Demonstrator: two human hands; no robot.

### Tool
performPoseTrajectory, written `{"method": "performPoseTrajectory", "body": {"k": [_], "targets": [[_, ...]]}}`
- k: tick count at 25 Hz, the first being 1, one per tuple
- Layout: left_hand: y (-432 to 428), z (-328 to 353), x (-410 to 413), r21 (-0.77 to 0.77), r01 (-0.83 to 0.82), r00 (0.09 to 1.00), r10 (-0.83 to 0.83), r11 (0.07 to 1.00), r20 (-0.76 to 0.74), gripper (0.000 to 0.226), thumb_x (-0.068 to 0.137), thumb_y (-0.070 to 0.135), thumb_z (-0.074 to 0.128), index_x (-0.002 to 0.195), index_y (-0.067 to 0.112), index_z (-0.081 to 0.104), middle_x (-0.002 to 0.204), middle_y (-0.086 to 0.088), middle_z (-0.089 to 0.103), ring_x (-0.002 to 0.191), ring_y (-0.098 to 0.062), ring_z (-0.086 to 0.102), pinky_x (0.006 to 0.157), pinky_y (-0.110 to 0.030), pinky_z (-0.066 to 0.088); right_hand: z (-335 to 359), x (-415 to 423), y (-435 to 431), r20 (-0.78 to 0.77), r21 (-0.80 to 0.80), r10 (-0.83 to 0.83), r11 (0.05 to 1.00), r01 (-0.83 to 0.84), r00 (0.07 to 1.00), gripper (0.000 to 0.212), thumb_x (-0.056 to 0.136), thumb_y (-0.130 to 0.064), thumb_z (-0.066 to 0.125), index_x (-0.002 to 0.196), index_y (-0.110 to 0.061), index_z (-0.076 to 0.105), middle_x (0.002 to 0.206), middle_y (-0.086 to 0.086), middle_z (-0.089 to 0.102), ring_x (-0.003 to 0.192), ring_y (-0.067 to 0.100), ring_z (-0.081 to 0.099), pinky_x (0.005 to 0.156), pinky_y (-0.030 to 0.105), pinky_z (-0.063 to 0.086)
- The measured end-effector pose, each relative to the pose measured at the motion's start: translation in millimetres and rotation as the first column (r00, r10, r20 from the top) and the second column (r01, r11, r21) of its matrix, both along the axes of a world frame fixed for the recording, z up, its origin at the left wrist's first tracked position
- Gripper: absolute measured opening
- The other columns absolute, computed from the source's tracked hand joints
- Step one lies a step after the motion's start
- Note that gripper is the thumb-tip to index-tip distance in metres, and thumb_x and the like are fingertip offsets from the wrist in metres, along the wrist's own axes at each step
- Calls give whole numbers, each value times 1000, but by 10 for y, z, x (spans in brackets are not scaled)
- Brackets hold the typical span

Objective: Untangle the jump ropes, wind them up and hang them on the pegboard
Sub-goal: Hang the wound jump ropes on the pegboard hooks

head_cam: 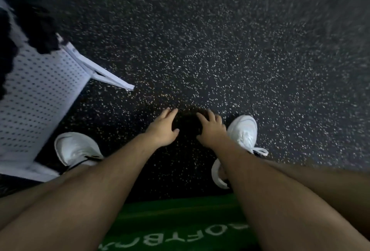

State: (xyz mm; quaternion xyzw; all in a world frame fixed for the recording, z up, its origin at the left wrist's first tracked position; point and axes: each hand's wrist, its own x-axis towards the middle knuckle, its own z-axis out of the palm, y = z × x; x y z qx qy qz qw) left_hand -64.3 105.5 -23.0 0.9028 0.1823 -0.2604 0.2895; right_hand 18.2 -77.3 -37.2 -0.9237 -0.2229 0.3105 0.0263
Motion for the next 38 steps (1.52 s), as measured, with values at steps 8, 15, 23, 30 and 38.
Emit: {"method": "performPoseTrajectory", "body": {"k": [8,15,23,30,38], "targets": [[-320,-514,188,-155,-62,989,39,986,-146,100,93,25,67,161,33,-6,169,5,0,150,-23,26,119,-39,33,-391,325,-2,32,-26,-106,994,107,994,87,86,-30,71,156,-34,20,156,6,32,136,36,31,108,46,38],[-360,-463,107,-225,-248,955,277,942,108,70,99,18,59,160,20,24,167,1,20,151,-14,26,122,-28,24,-333,170,171,-120,309,-294,897,317,948,75,78,-48,74,144,-22,48,130,2,54,121,25,52,101,39,46],[149,544,-162,-430,-573,670,701,698,244,49,103,32,56,148,17,45,137,1,53,117,-10,56,103,-25,44,639,-116,927,-24,634,-205,753,174,978,77,85,-46,73,151,-23,41,137,-1,45,113,18,57,89,29,47],[696,1575,-767,-597,-600,449,841,533,301,36,91,45,71,120,26,62,109,11,70,99,-4,67,82,-16,51,1638,-794,1517,57,902,29,427,-64,998,51,85,-21,64,136,-20,58,131,-10,50,119,-1,52,104,20,44],[995,2221,-1392,-604,-520,464,793,604,394,57,65,37,67,121,33,60,118,3,66,101,-13,67,80,-29,50,2284,-1158,1933,-494,830,-25,284,480,869,56,79,-52,72,130,-34,58,127,-9,63,114,7,63,104,32,49]]}}
